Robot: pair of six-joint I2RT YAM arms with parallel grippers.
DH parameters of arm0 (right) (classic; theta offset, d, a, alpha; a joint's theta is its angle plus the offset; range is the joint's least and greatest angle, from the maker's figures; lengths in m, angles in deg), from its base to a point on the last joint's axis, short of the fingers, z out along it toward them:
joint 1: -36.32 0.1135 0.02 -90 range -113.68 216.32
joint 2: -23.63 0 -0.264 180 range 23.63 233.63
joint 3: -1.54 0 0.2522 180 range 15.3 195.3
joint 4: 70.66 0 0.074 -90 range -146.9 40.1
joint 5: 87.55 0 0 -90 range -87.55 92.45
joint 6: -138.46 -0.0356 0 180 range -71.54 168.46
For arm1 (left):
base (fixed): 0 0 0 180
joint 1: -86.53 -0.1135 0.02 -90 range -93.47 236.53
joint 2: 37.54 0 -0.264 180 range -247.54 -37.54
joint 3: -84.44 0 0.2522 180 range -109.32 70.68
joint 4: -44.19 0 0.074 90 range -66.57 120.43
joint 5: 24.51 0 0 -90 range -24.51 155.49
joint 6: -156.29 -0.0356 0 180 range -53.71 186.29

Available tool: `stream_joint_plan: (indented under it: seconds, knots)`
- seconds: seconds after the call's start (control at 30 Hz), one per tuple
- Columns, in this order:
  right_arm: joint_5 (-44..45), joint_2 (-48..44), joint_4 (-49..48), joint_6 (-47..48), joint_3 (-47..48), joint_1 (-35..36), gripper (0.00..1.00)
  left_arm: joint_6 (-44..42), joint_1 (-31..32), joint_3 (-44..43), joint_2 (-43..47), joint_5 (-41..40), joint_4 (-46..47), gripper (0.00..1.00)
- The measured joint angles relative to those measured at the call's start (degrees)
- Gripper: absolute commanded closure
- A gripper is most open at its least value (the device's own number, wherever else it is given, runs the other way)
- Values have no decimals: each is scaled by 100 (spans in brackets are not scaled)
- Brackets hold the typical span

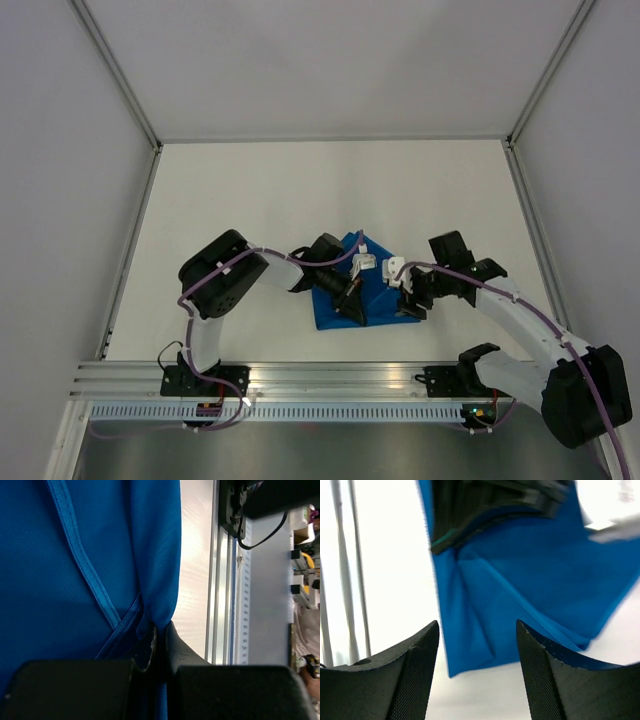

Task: Fold the napkin, place the utensils inside, and roll it up
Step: Roll the napkin with the utensil

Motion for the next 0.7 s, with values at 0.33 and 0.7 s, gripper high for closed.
stream_joint_plan:
  seconds: [0.33, 0.7]
  knots:
    - [688, -238, -848, -269, -658, 1504, 31, 393, -127, -109, -302, 452, 146, 98]
    - [1635, 271, -1860, -723, -1019, 2776, 39, 516, -162, -129, -382, 568, 216, 98]
